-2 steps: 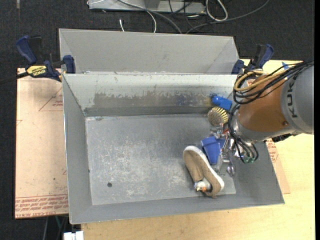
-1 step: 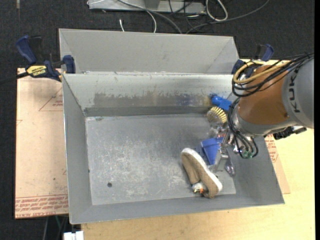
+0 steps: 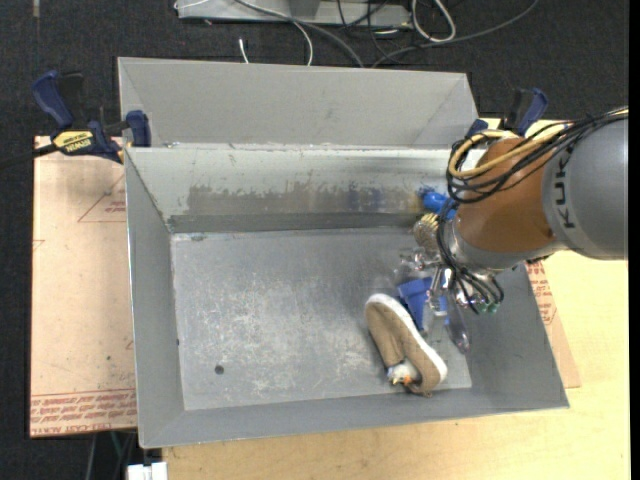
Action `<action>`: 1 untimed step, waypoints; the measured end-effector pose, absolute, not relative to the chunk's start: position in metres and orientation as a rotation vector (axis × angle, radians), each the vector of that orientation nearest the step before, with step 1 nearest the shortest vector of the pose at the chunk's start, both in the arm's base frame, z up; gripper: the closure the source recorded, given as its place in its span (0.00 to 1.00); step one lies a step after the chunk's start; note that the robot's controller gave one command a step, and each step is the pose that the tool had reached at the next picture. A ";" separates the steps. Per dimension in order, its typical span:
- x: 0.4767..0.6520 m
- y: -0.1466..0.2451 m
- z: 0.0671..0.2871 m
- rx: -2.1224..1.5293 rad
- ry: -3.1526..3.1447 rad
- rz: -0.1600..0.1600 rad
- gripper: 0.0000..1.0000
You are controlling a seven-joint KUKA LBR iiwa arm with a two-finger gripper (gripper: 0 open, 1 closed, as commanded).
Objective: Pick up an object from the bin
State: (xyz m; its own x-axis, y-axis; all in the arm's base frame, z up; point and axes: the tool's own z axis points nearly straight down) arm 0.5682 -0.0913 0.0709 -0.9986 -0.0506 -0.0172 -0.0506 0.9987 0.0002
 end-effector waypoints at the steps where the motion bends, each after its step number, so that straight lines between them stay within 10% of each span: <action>1: 0.565 -0.087 0.070 0.315 3.105 0.006 1.00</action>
Offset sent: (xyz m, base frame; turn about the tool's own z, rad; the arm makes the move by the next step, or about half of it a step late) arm 0.0000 0.0000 0.0000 0.0000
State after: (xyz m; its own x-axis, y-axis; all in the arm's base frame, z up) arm 0.5649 -0.0873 0.0699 -0.9795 0.2006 -0.0197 0.2005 0.9797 0.0060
